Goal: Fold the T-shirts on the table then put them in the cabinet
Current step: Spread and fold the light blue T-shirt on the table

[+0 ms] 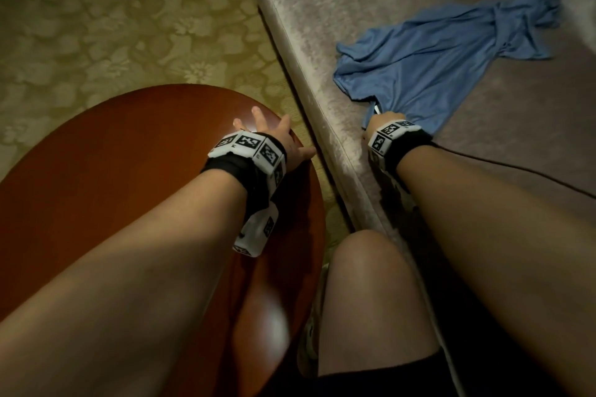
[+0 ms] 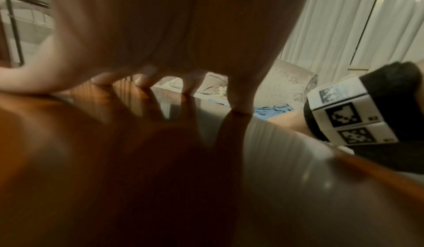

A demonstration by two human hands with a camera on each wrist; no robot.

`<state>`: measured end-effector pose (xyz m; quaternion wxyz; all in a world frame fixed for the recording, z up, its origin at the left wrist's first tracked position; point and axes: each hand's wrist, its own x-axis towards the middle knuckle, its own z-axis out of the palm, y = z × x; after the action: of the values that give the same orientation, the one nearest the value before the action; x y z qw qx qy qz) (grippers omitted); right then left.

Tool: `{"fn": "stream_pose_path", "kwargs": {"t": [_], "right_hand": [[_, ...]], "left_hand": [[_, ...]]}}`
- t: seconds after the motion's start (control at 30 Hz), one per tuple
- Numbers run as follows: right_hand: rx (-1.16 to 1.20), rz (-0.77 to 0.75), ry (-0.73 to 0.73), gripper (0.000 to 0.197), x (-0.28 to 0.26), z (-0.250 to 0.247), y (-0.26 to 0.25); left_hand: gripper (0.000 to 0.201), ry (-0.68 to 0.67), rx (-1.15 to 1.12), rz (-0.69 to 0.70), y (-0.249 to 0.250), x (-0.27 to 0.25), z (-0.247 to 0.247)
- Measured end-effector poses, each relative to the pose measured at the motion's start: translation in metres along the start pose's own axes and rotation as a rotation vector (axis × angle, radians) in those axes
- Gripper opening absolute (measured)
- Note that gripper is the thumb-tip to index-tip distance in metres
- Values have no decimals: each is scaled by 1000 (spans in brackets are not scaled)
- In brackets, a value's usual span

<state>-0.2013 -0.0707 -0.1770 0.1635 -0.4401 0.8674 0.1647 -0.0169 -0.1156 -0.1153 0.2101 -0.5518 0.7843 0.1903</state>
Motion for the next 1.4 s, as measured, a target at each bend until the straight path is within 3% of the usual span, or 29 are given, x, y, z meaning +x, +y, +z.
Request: {"fn": "stream_pose_path", "kwargs": {"t": [0.1,0.4,0.53,0.6,0.7,0.83,0.97,1.13,1.27,1.4], "right_hand": [[6,-17,-21,55,-4,2,0],[1,-113,-140,56,-48,12,20],[182,-62,-175,56,-68,21,21],[325,-16,-128,50,-93,2,20],[583,23,96,36,-132,-43,28],[822,-98,403,31,-178,-117,30],[1082,-321,591,41,-241,-192,13],[1342,-627,643,44,-330,-264,-25],[1452,-795,671,21,-383,-310,-58],[1427,-789,721,30,-412,-338,-77]], "left_hand": [[86,-1,5,-3,0,0,0],[82,-44,11,28,-11,-14,2],[80,-80,47,52,-28,-39,5],[79,-116,-27,59,-33,-52,4],[84,-103,-223,89,-41,-84,-6],[87,137,-316,182,-42,-126,-38],[90,364,-541,327,-35,-177,-81],[66,606,-775,523,-59,-248,-129],[7,781,-873,560,-111,-298,-166],[22,845,-825,497,-178,-345,-205]]}}
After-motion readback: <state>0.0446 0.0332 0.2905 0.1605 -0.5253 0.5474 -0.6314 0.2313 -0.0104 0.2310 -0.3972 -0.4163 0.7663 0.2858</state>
